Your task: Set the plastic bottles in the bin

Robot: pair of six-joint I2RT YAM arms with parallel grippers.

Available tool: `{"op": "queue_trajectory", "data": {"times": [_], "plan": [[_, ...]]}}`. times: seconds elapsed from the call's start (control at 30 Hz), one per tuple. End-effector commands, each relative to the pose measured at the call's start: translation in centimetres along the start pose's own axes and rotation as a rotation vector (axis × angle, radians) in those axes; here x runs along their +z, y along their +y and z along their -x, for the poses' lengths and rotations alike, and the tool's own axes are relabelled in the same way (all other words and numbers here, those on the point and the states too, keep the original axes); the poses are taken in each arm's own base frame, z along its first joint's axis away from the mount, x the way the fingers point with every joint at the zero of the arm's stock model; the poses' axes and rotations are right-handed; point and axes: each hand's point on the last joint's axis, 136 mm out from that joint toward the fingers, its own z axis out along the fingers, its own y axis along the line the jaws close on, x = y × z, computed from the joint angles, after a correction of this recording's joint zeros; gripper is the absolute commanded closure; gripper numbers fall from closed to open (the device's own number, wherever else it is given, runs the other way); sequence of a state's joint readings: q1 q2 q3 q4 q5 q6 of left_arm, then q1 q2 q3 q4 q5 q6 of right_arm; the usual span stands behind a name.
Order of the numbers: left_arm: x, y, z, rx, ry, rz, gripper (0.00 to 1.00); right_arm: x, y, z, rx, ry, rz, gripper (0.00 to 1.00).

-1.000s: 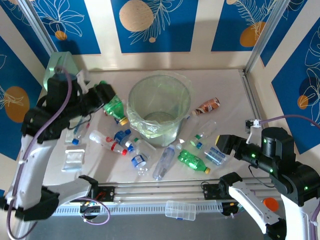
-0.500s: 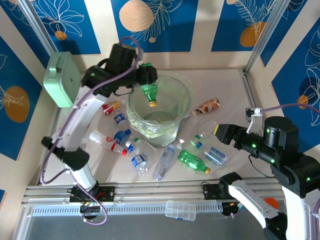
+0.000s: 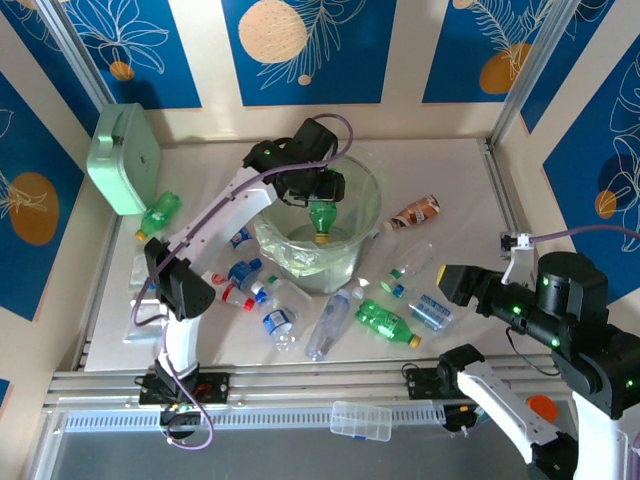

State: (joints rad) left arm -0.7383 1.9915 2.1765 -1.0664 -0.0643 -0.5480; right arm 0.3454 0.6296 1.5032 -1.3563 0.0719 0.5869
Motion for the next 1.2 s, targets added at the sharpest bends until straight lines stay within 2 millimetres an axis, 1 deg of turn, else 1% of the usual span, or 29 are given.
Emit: {"op": "queue_trajectory", "data": {"times": [0.0, 0.07, 0.13, 0.23, 0.3, 0.37, 0.5, 0.6, 0.7, 0.8, 0.9, 1.03, 1.1, 1.17], "plan": [[1.7, 0.4, -1.1, 0.002, 0.041, 0.039, 0.53, -0.2, -0.7, -1.1, 0.0, 0.021, -0.015, 0.26], [2.4, 0.7, -1.5, 0.001, 0.06, 0.051, 0.49, -0.2, -0.9, -1.2, 0.002, 0.023, -0.023, 0.26], [2.8, 0.7, -1.8, 0.0, 0.073, 0.056, 0.41, -0.2, -0.9, -1.3, 0.001, 0.025, -0.024, 0.26], [2.7, 1.0, -1.8, -0.008, 0.069, 0.07, 0.3, -0.1, -0.9, -1.3, 0.001, 0.025, -0.024, 0.26], [2.4, 1.1, -1.6, -0.008, 0.056, 0.073, 0.26, 0.0, -1.0, -1.3, 0.005, 0.026, -0.026, 0.26], [2.0, 1.1, -1.3, -0.006, 0.04, 0.076, 0.24, 0.0, -0.9, -1.3, 0.007, 0.027, -0.024, 0.26], [0.9, 0.9, -0.7, -0.005, 0.012, 0.061, 0.23, 0.1, -0.8, -1.2, 0.008, 0.025, -0.021, 0.26], [-0.5, 0.0, -0.1, 0.001, -0.017, 0.012, 0.24, 0.0, -0.5, -0.9, 0.005, 0.021, -0.011, 0.26], [-3.3, -0.9, 0.9, 0.007, -0.076, -0.044, 0.26, -0.2, -0.3, -0.6, -0.001, 0.015, -0.007, 0.26], [-6.8, -1.7, 2.1, 0.037, -0.16, -0.102, 0.28, -0.2, -0.2, -0.5, -0.004, 0.012, -0.002, 0.26], [-10.7, -1.3, 3.1, 0.06, -0.252, -0.106, 0.3, 0.0, 0.0, -0.4, -0.003, 0.016, 0.005, 0.26], [-15.9, 0.5, 3.5, 0.066, -0.375, -0.062, 0.31, 0.3, 0.1, -0.3, -0.002, 0.021, 0.01, 0.27], [-18.3, 1.9, 3.3, 0.047, -0.432, -0.03, 0.31, 0.5, 0.1, -0.3, 0.0, 0.028, 0.01, 0.26], [-20.7, 4.1, 2.8, 0.003, -0.489, 0.032, 0.32, 0.8, 0.2, -0.3, 0.002, 0.037, 0.011, 0.27]]}}
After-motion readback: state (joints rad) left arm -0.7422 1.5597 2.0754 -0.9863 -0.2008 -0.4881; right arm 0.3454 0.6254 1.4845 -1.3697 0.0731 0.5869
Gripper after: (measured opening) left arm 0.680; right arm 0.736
